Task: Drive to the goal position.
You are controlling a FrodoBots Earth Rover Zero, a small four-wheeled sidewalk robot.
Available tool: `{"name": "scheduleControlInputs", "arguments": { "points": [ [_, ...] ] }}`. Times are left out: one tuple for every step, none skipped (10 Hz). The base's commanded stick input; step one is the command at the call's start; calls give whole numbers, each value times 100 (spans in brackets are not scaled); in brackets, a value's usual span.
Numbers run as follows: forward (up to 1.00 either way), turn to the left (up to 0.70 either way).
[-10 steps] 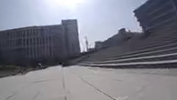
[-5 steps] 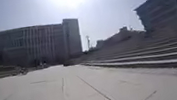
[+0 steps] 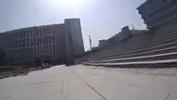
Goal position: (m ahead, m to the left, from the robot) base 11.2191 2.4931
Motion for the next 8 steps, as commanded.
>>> {"name": "scheduleControlInputs", "arguments": {
  "points": [
    [45, 27],
    [45, 27],
    [45, 27],
    [45, 27],
    [45, 27],
    [45, 27],
    [45, 27],
    [45, 27]
  ]
}}
